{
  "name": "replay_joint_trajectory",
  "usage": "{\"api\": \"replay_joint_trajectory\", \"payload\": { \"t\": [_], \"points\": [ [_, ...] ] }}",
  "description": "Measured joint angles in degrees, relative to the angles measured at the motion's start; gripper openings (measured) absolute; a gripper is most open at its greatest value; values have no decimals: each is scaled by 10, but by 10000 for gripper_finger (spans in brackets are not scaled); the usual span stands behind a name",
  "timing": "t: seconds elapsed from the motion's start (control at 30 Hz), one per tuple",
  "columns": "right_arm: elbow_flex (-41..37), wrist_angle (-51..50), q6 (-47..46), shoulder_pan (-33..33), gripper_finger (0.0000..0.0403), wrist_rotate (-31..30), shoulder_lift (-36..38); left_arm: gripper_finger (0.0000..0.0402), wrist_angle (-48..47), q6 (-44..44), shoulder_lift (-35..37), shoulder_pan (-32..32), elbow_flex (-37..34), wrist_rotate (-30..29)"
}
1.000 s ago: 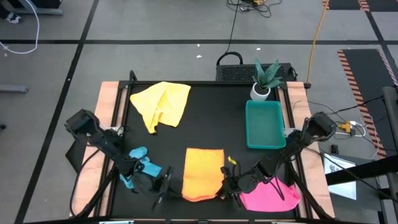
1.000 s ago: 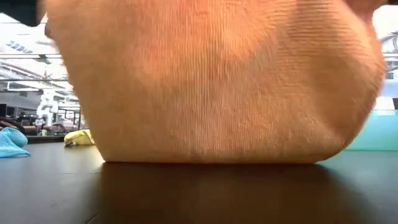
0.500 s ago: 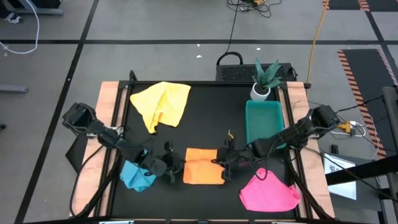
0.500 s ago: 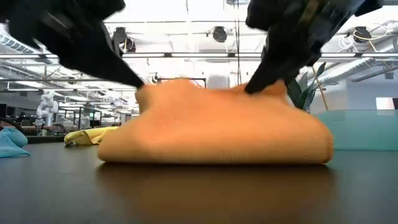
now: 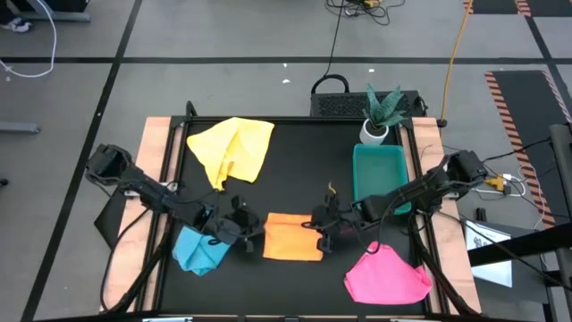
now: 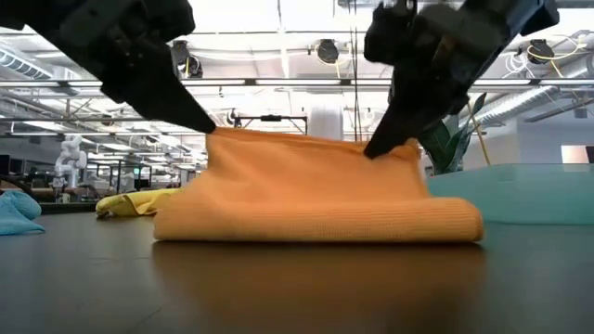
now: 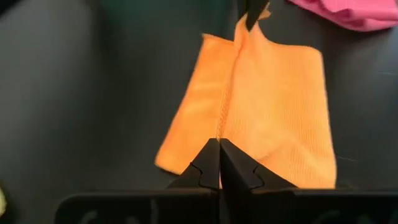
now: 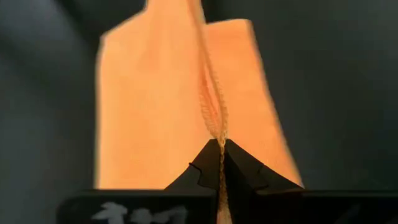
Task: Fold microfiber towels
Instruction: Fold the orange microfiber cloth
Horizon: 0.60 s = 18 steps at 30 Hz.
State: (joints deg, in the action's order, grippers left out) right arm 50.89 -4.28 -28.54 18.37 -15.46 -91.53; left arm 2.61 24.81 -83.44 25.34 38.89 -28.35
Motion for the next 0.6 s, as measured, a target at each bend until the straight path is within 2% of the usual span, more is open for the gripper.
{"api": "replay_joint_trajectory", "payload": {
  "t": [0.17, 0.4, 0.6],
  "points": [
    [-32, 10, -23, -13, 2, -12, -5, 7, -14, 19, -14, -25, 0, -1],
    [-80, 100, -22, -24, 2, -10, -5, 5, -28, 25, -37, -55, -1, 1],
    [-88, 124, 8, -26, 2, -8, -5, 19, -20, 27, -36, -56, 0, 4]
  ]
}}
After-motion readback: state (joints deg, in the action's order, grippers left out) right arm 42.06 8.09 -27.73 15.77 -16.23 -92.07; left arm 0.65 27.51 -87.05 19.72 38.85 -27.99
